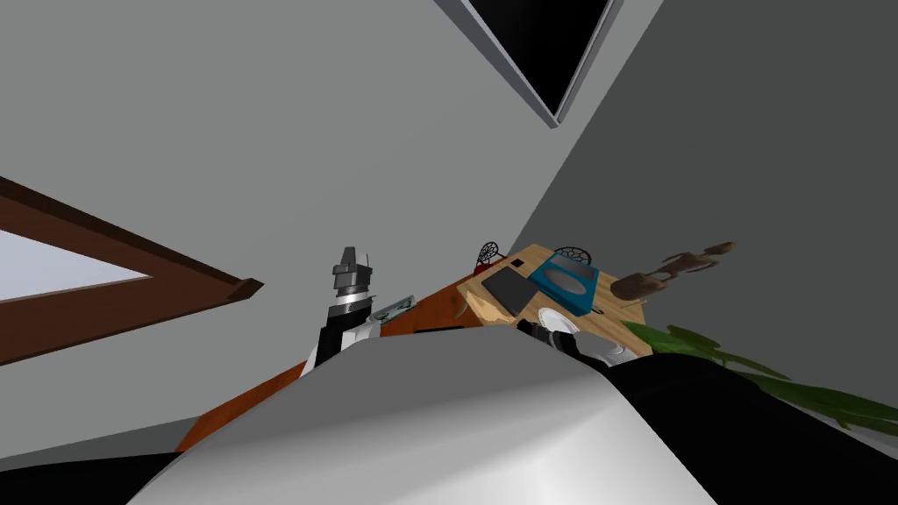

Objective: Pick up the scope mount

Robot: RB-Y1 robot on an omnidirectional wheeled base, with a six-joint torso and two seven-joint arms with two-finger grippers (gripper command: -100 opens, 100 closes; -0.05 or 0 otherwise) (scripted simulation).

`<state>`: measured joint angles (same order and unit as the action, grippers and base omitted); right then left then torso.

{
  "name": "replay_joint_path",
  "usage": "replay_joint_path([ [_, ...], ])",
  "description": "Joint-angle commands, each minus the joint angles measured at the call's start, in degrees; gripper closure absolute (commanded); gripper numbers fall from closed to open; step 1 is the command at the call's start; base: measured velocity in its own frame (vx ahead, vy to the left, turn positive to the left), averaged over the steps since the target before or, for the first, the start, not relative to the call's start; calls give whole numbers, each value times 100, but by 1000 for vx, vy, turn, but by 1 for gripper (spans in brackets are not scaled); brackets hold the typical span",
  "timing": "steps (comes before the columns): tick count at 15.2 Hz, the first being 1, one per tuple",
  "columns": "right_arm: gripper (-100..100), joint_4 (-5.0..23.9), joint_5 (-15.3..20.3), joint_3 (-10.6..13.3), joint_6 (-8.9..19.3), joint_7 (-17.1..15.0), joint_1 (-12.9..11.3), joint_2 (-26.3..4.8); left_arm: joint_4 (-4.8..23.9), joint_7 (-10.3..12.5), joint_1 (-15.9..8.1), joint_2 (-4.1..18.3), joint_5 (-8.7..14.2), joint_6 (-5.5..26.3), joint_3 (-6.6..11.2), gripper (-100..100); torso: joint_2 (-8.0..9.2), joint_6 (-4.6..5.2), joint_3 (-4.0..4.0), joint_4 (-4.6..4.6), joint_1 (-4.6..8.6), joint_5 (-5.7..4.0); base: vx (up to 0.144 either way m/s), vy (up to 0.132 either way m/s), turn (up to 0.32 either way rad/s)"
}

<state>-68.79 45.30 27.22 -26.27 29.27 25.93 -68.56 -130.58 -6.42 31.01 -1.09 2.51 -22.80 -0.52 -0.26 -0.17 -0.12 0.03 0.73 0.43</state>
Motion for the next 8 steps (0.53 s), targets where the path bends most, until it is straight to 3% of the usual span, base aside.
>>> replay_joint_path([
  [1,-100,110,26,34,47,63,-49,167,0,0,0,0,0,0,0,0,0,0,0,0,0,0,-7,-32,57],
  [2,-100,51,14,17,29,23,-27,76,0,0,0,0,0,0,0,0,1,-1,0,0,3,-4,-4,-17,23],
  [3,100,63,17,22,39,32,-34,93,0,0,0,0,0,0,0,0,0,0,0,-1,1,-3,1,-9,7],
  [7,100,59,4,5,38,16,-44,87,0,0,0,0,0,0,0,0,2,1,-3,-8,2,-15,1,-3,2],
  [8,100,-19,-14,-19,-70,-12,6,-98,0,0,0,0,0,0,0,0,2,1,-3,-8,3,-16,2,15,-97],
])
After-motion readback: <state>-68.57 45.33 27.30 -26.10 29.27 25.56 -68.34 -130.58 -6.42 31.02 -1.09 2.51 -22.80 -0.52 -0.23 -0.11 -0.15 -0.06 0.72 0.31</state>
